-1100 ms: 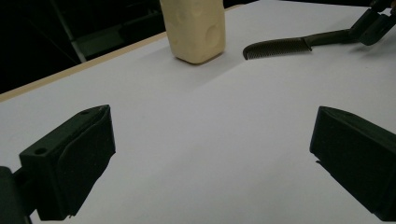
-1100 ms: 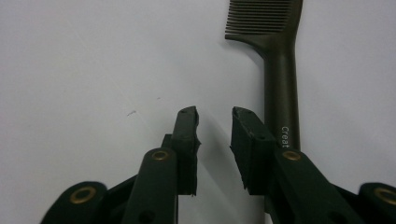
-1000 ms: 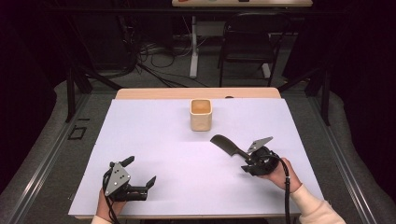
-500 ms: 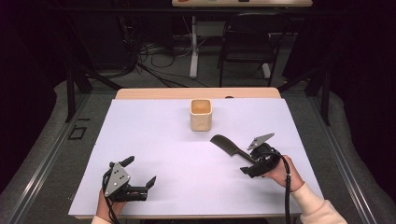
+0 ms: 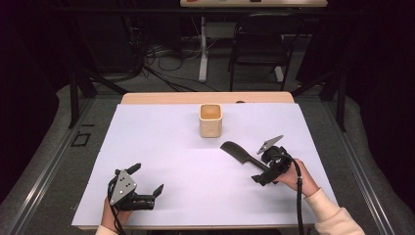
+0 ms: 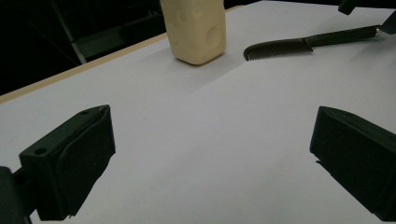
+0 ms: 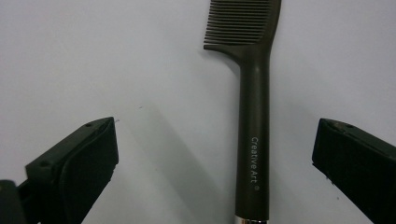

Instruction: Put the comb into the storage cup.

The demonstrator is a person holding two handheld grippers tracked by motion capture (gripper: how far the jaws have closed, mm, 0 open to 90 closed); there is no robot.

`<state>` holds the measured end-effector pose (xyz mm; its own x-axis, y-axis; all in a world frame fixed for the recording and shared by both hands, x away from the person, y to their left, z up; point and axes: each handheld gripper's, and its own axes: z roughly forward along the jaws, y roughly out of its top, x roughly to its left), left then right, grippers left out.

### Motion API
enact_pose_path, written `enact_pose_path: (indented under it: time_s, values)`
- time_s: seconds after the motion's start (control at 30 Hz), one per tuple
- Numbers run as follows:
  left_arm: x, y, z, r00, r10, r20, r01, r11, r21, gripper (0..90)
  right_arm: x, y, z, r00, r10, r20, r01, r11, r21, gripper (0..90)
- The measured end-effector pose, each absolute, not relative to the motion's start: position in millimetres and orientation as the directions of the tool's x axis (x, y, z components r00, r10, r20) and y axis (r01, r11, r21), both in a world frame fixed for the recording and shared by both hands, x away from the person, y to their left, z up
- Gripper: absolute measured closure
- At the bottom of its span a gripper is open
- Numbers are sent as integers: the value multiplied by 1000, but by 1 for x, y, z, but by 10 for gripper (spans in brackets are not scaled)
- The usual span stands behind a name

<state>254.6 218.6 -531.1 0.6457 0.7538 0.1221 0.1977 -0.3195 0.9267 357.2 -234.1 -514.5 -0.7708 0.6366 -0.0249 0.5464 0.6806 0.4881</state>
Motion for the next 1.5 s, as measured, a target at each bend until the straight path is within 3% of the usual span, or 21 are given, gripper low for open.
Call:
enact_pose_path:
  time_s: [0.47, 0.93, 1.03, 1.1, 1.3, 1.5]
  values:
    - [258, 217, -532, 650, 750, 124, 196, -323, 926, 1, 374, -228, -502, -759, 650, -38, 540, 661, 521, 0]
    - [259, 216, -531, 653, 747, 123, 193, -322, 927, 1, 390, -220, -506, -754, 656, -36, 567, 677, 469, 5]
    - [259, 215, -531, 655, 746, 124, 193, -323, 927, 0, 391, -221, -504, -753, 656, -56, 564, 687, 458, 148]
    - [259, 215, -531, 652, 748, 122, 195, -320, 927, 0, 391, -221, -503, -752, 657, -62, 563, 688, 459, 181]
    - [259, 215, -531, 651, 749, 122, 196, -321, 926, 1, 395, -217, -505, -758, 648, -75, 574, 717, 396, 416]
    - [259, 215, -531, 652, 748, 123, 195, -323, 926, 0, 403, -205, -506, -772, 629, -94, 570, 749, 338, 530]
